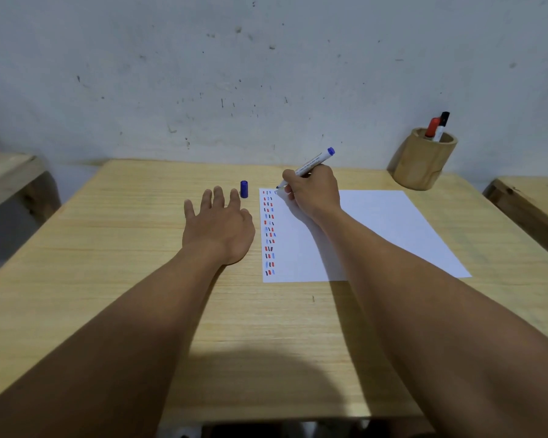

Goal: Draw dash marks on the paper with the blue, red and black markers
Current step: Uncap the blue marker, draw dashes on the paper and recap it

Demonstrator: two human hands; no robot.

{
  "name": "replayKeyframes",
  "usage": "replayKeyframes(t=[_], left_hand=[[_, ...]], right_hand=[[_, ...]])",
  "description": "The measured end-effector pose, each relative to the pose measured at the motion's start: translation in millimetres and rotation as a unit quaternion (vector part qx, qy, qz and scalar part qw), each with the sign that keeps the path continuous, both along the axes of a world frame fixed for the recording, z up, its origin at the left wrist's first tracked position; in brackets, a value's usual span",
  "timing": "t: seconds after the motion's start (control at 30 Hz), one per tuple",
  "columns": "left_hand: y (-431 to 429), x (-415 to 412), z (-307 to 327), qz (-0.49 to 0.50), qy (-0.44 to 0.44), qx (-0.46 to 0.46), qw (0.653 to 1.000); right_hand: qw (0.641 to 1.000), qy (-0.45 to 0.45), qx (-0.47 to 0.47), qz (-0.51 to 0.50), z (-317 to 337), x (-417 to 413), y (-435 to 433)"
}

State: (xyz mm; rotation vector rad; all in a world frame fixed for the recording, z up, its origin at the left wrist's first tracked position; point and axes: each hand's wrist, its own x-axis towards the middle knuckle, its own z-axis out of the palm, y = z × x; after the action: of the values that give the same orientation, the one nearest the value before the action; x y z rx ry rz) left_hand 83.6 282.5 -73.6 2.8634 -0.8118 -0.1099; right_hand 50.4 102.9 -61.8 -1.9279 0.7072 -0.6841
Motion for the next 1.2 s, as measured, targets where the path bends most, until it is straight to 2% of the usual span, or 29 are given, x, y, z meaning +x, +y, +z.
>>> replayKeyframes(t=[0.13,0.3,0.5,0.67,0.77,0.87,0.97,1.2], left_hand=[[-1,2,0,0.008,0.009,-0.037,0.999],[-5,9,8,0.056,-0.061,-0.160,0.984],[-21,25,15,0.035,-0.050,-0.211,0.976],[-28,24,18,0.059,-0.030,-0.268,0.961],[-35,20,31,0.089,0.014,-0.358,0.929],[-44,14,54,0.108,0.081,-0.473,0.871],[-53,6,80,0.120,0.123,-0.547,0.820],[-73,-19,120,0.080,0.187,-0.595,0.777]], right_hand=[[1.000,-0.008,0.013,0.011,1,1,0],[0.999,-0.024,0.015,0.022,6,1,0],[0.997,-0.056,0.049,0.034,20,-5,4],[0.991,-0.085,0.095,0.049,34,-14,8],[0.987,-0.104,0.115,0.052,43,-22,6],[0.978,-0.134,0.156,0.045,53,-32,3],[0.962,-0.174,0.207,0.047,68,-42,1],[0.935,-0.236,0.259,0.049,108,-72,-4]])
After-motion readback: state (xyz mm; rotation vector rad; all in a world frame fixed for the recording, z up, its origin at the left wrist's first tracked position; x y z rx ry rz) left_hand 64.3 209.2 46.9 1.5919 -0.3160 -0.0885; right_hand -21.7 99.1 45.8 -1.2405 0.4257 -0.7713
